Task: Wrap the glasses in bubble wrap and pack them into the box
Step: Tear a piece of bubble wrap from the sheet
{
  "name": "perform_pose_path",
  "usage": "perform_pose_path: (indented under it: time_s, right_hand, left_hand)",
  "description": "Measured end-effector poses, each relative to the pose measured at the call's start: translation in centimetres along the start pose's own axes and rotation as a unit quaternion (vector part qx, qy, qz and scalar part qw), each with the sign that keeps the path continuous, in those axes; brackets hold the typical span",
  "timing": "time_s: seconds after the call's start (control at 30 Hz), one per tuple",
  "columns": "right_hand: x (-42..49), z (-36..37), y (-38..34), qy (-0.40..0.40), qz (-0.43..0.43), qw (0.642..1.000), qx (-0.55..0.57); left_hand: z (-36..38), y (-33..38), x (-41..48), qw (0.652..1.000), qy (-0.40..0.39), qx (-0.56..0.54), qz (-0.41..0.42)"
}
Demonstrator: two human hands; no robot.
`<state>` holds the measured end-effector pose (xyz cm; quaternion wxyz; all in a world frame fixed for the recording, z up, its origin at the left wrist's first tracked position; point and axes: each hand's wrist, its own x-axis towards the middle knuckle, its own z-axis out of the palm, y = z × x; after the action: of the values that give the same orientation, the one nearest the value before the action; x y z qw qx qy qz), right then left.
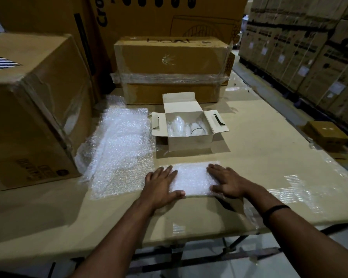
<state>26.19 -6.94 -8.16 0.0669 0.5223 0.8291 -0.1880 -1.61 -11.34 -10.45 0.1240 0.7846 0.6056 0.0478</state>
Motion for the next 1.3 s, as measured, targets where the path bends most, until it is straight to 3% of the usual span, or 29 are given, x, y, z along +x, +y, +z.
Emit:
perform_pose_path:
  time_s: [0.07,0.27,0.43,0.57,0.7,0.83,0.97,1.13,1.2,1.3]
  right_hand:
    - [-0.2,-0.3,0.2,-0.014,0.003,0.999,-0.038]
    - [0.6,-1.6,-0.4,0.044,-0.028,0.994,-0.093]
    - [2.9,-3.8,1.2,0.071,-0.071,0.995,0.014]
    - [5.3,-8.1,2.7,0.131,-0.100,0.983,0.079]
    - [8.1,-12.7,3.9,0.199,-0.112,0.963,0.140]
    - [11.5,-15.3,5.3,0.245,-0.084,0.936,0.237]
    - [13.9,-16.2,5.8,0.237,-0.062,0.942,0.228]
    - [14.6,-15.7,6.2,0.150,-0.091,0.982,0.065]
    - [14.8,-15.5,6.2,0.112,-0.110,0.987,0.026]
    - [15.3,-15.5,6.0,0.079,-0.150,0.985,-0.033]
  left_hand:
    - [-0.3,-0.2,0.1,1.000,-0.002,0.008,0.008]
    - [-1.3,0.4,1.5,0.997,0.059,0.046,0.014]
    - [-1.5,0.6,3.3,0.977,0.203,-0.056,0.038]
    - [-3.7,1.2,5.6,0.956,0.239,-0.171,0.003]
    - [-6.1,1.7,9.1,0.912,0.298,-0.280,-0.023]
    - [-8.1,1.6,13.1,0.901,0.331,-0.279,-0.026]
    - [-9.6,0.6,15.9,0.929,0.295,-0.222,-0.008]
    - [-10.1,-0.9,17.4,0.989,0.147,-0.020,0.010]
    - [-10.2,-0.8,17.6,0.997,0.074,-0.006,0.014]
    - [-10.0,-1.0,17.7,0.999,0.025,-0.020,0.016]
